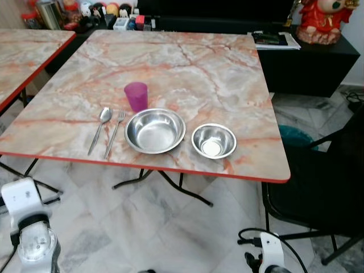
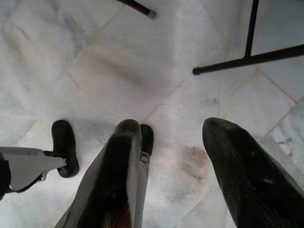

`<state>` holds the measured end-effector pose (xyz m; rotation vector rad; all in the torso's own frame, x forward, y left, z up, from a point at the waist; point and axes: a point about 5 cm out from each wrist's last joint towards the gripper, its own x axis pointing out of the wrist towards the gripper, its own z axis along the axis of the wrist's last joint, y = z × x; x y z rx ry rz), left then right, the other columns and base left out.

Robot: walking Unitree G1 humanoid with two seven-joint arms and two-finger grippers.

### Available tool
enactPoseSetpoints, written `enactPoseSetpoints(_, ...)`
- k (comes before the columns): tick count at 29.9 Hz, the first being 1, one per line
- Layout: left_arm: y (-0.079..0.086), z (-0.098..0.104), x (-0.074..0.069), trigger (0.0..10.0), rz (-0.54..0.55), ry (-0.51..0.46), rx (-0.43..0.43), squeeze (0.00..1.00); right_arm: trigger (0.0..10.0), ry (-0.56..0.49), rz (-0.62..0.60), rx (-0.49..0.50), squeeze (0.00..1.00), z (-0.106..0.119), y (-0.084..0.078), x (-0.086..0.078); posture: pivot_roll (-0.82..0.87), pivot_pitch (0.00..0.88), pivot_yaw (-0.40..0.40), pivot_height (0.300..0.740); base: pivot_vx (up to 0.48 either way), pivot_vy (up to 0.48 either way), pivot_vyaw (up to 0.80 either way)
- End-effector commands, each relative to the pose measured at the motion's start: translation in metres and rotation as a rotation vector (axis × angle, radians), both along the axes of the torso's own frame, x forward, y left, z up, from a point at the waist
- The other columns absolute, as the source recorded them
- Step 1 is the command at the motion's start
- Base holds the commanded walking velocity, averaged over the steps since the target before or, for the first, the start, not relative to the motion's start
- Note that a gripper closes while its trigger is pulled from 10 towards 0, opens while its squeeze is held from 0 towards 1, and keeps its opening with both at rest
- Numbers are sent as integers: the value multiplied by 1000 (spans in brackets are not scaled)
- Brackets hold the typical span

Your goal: Setting the table

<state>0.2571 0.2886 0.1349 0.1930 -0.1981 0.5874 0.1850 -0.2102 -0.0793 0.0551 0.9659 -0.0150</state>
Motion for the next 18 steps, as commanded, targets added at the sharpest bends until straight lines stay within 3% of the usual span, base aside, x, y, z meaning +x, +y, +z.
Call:
enactPoseSetpoints(1,-11,28,19,10000,-106,-50,-10,0,10000,11,12,-6,0,-1,-1,-1,56,142,-11,740,0,0,0)
enactPoseSetpoints(3,-25,34,33,10000,-198,-44,-65,0,10000,11,11,-6,0,-1,-1,-1,52,139,-5,740,0,0,0)
enactPoseSetpoints(4,-39,39,45,10000,-291,-44,-107,0,10000,11,10,-6,0,-1,-1,-1,41,139,-1,740,0,0,0)
enactPoseSetpoints(6,-56,44,56,10000,-377,-34,-134,0,10000,10,4,-5,0,-1,0,-1,39,141,1,740,0,0,0)
enactPoseSetpoints(7,-74,48,68,10000,-455,-29,-201,0,10000,9,-2,-3,0,-1,0,-1,36,140,4,740,0,0,0)
enactPoseSetpoints(8,-79,49,71,10000,-475,-27,-222,0,10000,9,-4,-3,0,-1,0,-1,36,140,4,740,0,0,0)
enactPoseSetpoints(9,-82,51,74,10000,-490,-29,-236,94,10000,9,-6,-2,0,-1,0,-2,33,140,5,740,0,0,0)
enactPoseSetpoints(10,-88,54,77,10000,-518,-41,-268,1000,10000,9,-7,-2,0,-1,0,-2,30,140,7,740,0,0,0)
enactPoseSetpoints(12,-105,59,87,10000,-575,-21,-355,1000,10000,9,-13,0,0,-1,1,-2,22,140,11,740,0,0,0)
enactPoseSetpoints(14,-107,59,88,10000,-584,-8,-375,1000,10000,9,-15,1,0,-2,1,-2,19,139,14,740,0,0,0)
enactPoseSetpoints(18,-113,66,90,10000,-613,-27,-525,1000,10000,9,-21,3,0,-2,2,-3,16,141,17,740,0,0,0)
